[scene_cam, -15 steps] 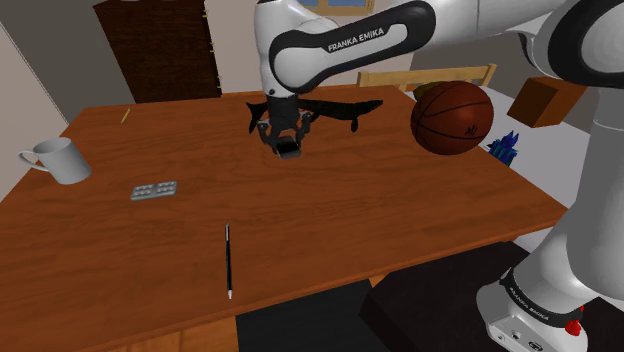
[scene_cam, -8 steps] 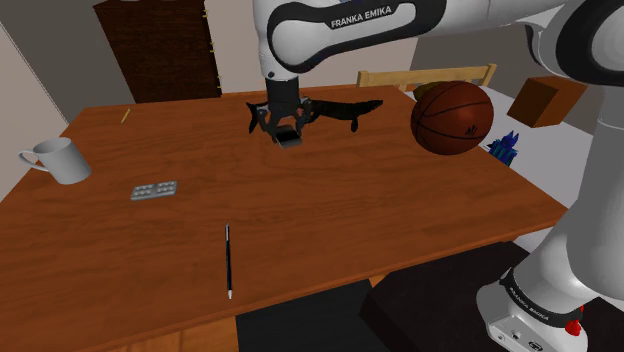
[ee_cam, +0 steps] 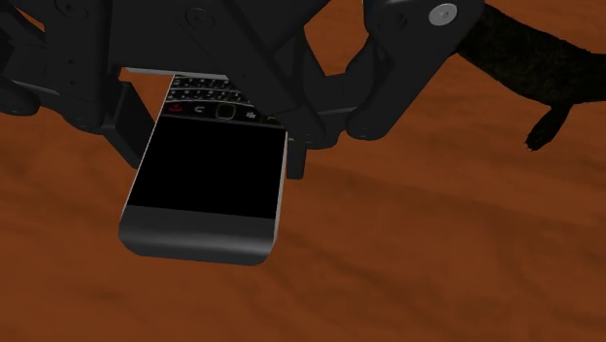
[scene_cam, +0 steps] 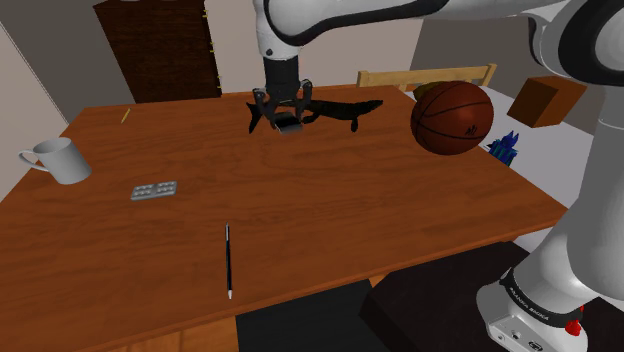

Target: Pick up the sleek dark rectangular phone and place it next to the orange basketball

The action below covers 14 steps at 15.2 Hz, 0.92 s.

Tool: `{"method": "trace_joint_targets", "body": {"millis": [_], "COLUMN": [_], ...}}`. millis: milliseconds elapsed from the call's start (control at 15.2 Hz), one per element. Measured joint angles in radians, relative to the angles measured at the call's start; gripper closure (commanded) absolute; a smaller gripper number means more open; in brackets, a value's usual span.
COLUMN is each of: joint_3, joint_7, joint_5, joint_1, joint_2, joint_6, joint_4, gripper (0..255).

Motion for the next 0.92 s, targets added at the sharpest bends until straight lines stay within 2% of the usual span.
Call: {"method": "trace_joint_targets", "body": {"millis": [462, 924], "joint_3": [0.002, 0.002], "joint_7": [-0.009, -0.015], "joint_5": [0.001, -0.010], "joint_1": [0.008, 0.028], "joint_2": [0.002, 0.038], "joint_6": [-0.095, -0.208], "joint_4": [0.098, 0.245], "gripper": [255, 255]}}
